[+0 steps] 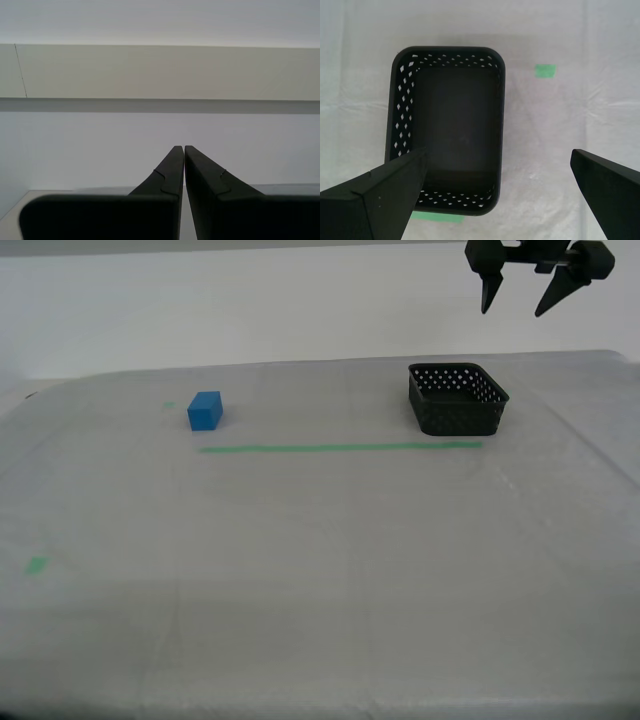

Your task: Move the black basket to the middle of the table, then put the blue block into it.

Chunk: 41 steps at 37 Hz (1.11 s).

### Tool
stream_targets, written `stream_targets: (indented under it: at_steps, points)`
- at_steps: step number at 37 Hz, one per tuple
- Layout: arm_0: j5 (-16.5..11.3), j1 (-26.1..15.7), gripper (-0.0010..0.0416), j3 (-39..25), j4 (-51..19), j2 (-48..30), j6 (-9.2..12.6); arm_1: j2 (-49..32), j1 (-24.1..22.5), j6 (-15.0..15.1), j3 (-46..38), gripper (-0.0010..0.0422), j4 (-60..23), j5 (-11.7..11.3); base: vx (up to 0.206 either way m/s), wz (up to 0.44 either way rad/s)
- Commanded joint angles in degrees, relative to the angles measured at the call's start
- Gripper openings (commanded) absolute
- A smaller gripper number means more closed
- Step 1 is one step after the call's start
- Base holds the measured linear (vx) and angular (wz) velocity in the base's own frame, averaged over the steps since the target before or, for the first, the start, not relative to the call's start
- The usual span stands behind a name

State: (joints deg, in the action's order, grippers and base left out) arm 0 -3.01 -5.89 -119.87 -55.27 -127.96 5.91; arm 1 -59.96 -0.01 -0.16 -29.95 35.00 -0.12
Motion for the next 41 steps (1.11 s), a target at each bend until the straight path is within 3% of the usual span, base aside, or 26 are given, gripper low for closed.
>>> stream_targets:
  at_steps: [1, 10, 24, 31, 41]
  points:
    - [-0.1, -0.1, 0.04, -0.1, 0.7, -1.5, 0.5, 0.0, 0.0, 0.2, 0.0, 0.0, 0.2, 0.0, 0.0, 0.0]
    - [0.0, -0.2, 0.04, -0.1, 4.2, -5.0, 1.7, 0.0, 0.0, 0.2, 0.0, 0.0, 0.2, 0.0, 0.0, 0.0]
    - [0.5, -0.4, 0.04, -0.1, 8.9, -10.5, 1.7, 0.0, 0.0, 0.2, 0.0, 0.0, 0.2, -0.1, 0.0, 0.0]
    - [4.0, -0.7, 0.04, 0.7, 12.0, -10.5, 1.6, 0.0, 0.0, 0.2, 0.0, 0.0, 0.2, -0.1, 0.0, 0.0]
    - [5.5, -0.8, 0.04, 4.3, 15.6, -10.5, 1.7, 0.0, 0.0, 0.2, 0.0, 0.0, 0.2, 0.0, 0.0, 0.0]
